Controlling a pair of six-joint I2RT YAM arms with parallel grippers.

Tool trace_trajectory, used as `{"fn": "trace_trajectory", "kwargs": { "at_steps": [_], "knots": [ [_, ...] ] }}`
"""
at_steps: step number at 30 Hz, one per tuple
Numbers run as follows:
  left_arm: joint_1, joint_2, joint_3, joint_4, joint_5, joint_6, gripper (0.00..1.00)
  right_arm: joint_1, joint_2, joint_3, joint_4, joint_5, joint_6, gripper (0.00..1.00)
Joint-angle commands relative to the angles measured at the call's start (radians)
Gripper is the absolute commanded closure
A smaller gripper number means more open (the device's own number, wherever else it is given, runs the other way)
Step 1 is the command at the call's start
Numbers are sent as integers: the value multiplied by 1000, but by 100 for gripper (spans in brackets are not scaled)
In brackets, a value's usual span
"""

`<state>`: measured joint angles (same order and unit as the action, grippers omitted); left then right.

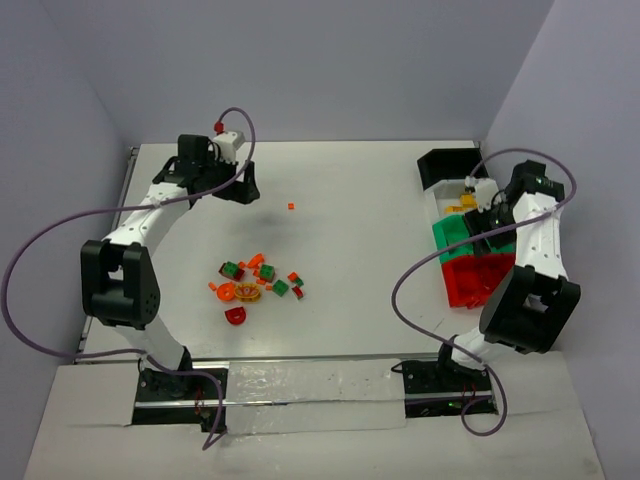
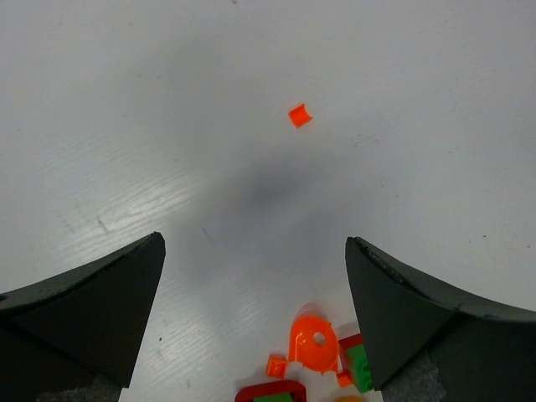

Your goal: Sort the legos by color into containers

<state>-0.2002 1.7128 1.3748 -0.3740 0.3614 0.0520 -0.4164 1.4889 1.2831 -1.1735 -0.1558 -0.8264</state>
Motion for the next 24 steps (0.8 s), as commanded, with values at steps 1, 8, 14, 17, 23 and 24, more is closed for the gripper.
{"fn": "trace_trajectory", "kwargs": {
  "at_steps": [1, 8, 14, 17, 23, 24],
  "knots": [
    [60, -105, -36, -1, 74, -39, 1, 136, -15, 163, 38, -198, 146, 33],
    [194, -154, -50, -70, 116, -77, 1, 591, 117, 149, 506, -258, 534, 36],
    [265, -159, -2, -153, 98, -15, 1, 859, 579, 527, 639, -179, 735, 37],
    [273, -163, -9, -147, 86, -36, 1, 936, 748, 748, 615, -43, 885, 36],
    [277, -178, -65, -107, 90, -105, 1, 1015, 872, 791, 670, 97, 1009, 34],
    [277, -181, -72, -102, 90, -110, 1, 1017, 880, 794, 681, 99, 1025, 33]
  ]
}}
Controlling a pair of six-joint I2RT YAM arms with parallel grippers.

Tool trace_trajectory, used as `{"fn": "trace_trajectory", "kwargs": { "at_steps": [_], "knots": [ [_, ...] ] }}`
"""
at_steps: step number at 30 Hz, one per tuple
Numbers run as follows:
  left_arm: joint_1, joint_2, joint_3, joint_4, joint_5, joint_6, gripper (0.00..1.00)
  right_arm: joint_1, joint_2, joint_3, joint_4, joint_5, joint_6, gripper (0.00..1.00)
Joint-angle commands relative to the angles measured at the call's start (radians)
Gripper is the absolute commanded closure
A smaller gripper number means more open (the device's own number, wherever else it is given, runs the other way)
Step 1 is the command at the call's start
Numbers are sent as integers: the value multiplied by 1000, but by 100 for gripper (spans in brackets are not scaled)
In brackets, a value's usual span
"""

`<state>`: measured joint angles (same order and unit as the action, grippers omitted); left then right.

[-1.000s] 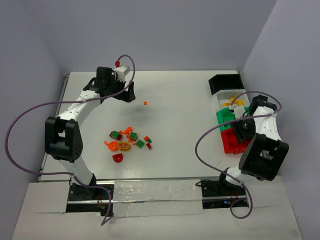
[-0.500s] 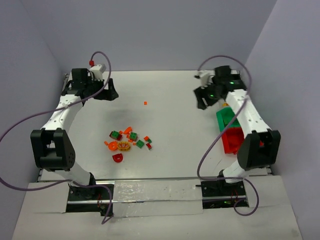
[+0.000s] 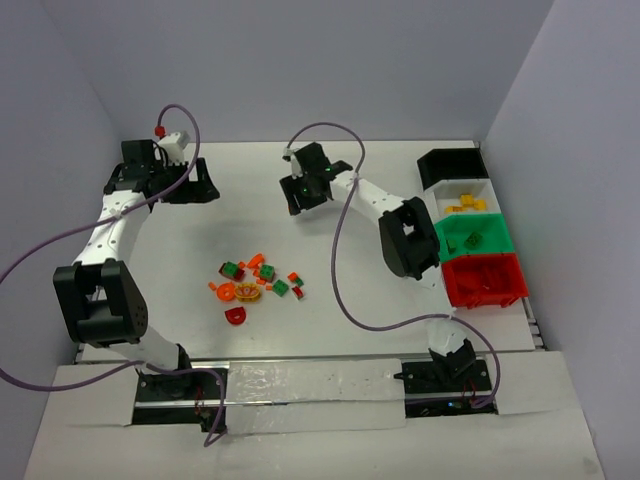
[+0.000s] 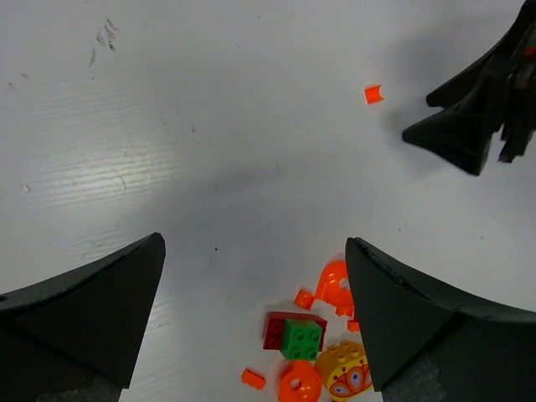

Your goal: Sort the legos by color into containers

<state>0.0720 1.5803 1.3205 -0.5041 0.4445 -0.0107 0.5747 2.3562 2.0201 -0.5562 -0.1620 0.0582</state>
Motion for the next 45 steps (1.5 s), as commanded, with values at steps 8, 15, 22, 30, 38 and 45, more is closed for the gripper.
{"fn": "trace_trajectory", "kwargs": {
  "at_steps": [8, 15, 22, 30, 38, 45],
  "knots": [
    [5, -38, -33, 46, 9, -59, 1, 57, 81, 100, 92, 191, 169, 36],
    [5, -20, -9, 42, 3, -55, 1, 62, 114, 114, 102, 245, 186, 46],
    [5, -2, 9, 44, 7, -61, 1, 60, 128, 127, 95, 251, 193, 46],
    [5, 4, 23, 42, 1, -59, 1, 60, 144, 144, 86, 225, 184, 47],
    [5, -6, 17, 38, -3, -57, 1, 60, 153, 155, 82, 223, 190, 53],
    [5, -6, 26, 33, -6, -49, 1, 62, 163, 169, 72, 217, 184, 56]
  ]
}}
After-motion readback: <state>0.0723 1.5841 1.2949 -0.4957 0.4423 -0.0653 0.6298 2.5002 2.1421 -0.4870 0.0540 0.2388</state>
